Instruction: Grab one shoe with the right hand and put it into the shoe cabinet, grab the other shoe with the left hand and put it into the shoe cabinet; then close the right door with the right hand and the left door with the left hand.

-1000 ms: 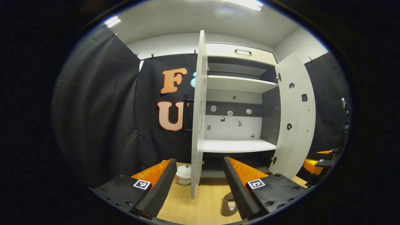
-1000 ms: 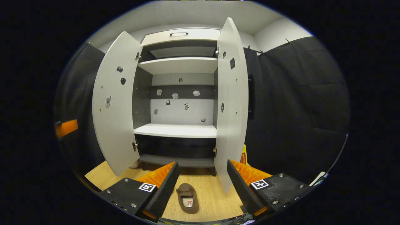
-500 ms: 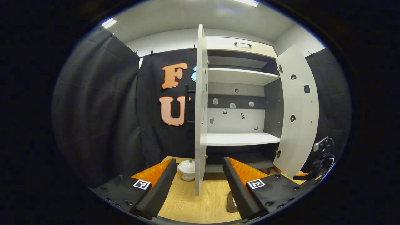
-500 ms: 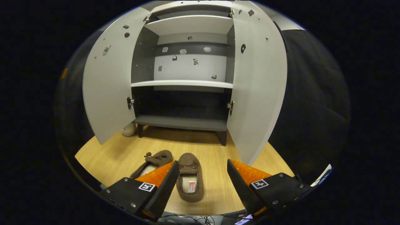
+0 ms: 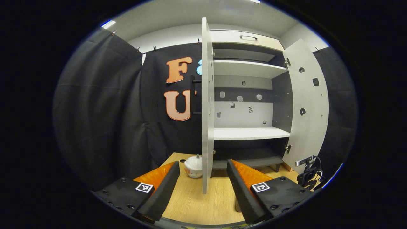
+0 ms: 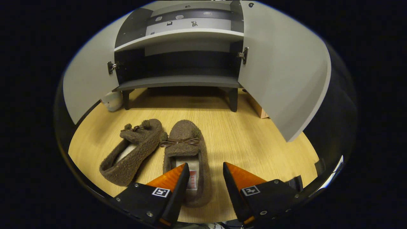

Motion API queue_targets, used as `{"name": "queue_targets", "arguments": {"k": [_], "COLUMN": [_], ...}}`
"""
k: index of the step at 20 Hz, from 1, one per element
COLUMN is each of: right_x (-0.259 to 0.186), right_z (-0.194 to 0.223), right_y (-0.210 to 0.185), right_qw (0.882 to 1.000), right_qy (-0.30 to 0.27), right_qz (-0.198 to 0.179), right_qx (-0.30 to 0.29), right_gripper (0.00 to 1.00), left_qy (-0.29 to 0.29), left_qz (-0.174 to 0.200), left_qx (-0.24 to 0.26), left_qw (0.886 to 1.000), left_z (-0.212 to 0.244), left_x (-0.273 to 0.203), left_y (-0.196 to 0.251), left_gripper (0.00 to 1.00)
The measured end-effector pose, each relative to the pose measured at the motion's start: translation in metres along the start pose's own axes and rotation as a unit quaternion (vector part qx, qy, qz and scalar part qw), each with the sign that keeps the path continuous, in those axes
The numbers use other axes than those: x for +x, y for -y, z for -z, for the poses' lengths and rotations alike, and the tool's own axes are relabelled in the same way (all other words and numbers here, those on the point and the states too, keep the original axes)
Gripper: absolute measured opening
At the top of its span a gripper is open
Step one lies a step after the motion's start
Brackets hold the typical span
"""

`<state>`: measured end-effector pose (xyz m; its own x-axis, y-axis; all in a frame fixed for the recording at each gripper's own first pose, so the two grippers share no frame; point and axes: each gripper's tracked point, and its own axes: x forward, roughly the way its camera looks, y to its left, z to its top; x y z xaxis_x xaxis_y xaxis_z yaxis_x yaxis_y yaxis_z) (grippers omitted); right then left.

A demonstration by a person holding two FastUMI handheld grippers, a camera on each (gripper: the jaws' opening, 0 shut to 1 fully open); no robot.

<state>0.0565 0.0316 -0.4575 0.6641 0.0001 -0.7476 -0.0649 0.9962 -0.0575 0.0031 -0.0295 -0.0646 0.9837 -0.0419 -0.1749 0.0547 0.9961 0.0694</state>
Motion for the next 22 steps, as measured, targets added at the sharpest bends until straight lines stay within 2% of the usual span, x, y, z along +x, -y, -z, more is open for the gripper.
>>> {"name": "queue_targets", "arguments": {"k": [2,4,5,6,7,10,16,20,21,22], "right_x": [0.008,0.013,0.014,0.013,0.011,-0.002,-0.049,-0.092,-0.100,-0.110], "right_z": [0.010,0.010,0.010,0.008,0.006,-0.009,-0.061,-0.107,-0.117,-0.130], "right_y": [-0.002,-0.005,-0.001,0.000,-0.001,0.001,-0.011,-0.025,-0.030,-0.032], "right_qw": [1.000,1.000,0.999,0.999,0.999,0.999,1.000,0.998,0.997,0.997], "right_qy": [-0.025,-0.030,-0.031,-0.031,-0.032,-0.024,0.019,0.056,0.066,0.075], "right_qz": [-0.005,-0.005,0.002,0.007,0.009,0.016,0.015,-0.005,-0.012,-0.015], "right_qx": [0.004,0.008,0.007,0.011,0.015,0.019,0.010,0.023,0.025,0.025], "right_gripper": [0.57,0.34,0.25,0.19,0.08,0.02,0.02,0.02,0.02,0.02], "left_qy": [-0.010,-0.017,-0.018,-0.019,-0.019,-0.018,-0.013,-0.011,-0.012,-0.009], "left_qz": [-0.001,-0.003,-0.004,-0.006,-0.007,-0.010,-0.001,0.011,0.014,0.019], "left_qx": [-0.001,0.000,0.001,0.001,0.000,0.000,0.001,0.005,0.008,0.010], "left_qw": [1.000,1.000,1.000,1.000,1.000,1.000,1.000,1.000,1.000,1.000], "left_z": [0.008,0.013,0.016,0.017,0.019,0.020,0.027,0.031,0.034,0.032], "left_x": [0.002,0.003,0.005,0.006,0.005,0.008,0.012,0.016,0.016,0.017], "left_y": [0.000,-0.002,-0.005,-0.007,-0.006,-0.010,-0.009,-0.005,-0.004,-0.002], "left_gripper": [0.97,0.97,0.94,0.97,0.97,0.94,0.97,0.94,0.99,0.98]}}
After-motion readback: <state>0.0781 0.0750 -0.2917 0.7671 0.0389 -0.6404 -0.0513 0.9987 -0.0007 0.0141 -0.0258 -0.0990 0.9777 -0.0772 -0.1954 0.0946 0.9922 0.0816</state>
